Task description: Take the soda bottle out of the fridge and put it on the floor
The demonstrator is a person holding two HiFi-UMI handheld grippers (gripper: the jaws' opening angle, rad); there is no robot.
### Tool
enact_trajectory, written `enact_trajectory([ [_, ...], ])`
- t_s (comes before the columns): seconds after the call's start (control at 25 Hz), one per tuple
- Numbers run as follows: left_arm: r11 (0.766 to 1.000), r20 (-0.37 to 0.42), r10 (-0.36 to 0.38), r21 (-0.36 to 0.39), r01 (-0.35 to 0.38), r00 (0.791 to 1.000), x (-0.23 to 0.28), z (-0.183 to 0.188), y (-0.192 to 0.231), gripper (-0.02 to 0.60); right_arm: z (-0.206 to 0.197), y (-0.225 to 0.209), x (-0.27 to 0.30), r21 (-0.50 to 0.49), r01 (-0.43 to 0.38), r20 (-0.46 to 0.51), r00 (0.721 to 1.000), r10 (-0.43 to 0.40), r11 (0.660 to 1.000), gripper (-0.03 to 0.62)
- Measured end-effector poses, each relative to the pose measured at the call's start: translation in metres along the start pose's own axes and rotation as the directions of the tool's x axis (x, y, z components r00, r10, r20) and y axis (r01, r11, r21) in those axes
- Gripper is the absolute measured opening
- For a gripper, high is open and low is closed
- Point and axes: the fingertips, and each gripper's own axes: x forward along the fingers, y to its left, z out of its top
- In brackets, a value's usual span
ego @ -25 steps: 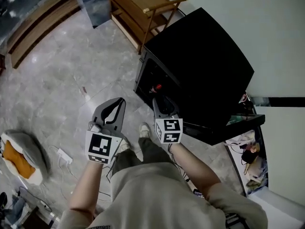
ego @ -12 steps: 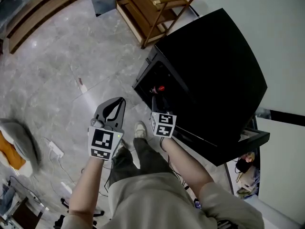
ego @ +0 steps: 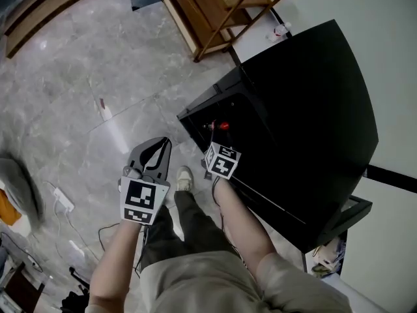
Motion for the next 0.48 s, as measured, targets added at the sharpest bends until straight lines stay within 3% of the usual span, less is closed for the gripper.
enact_trajectory([
  [0.2, 1.0, -0.007, -0.009, -0.024, 0.009, 1.0, 0.015, -0.007, -0.002, 0.011, -0.019, -0.01, 0.023, 0.054, 0.039, -0.046, 0.998, -0.036, 0.998, 0.16],
  [0.48, 0.999, -0.041, -0.031, -0.023, 0.031, 0.999, 0.017, -0.027, 0.002, 0.011, -0.018, -0.021, 0.044, 0.091, 0.084, -0.017, 0.996, -0.083, 0.992, 0.184],
])
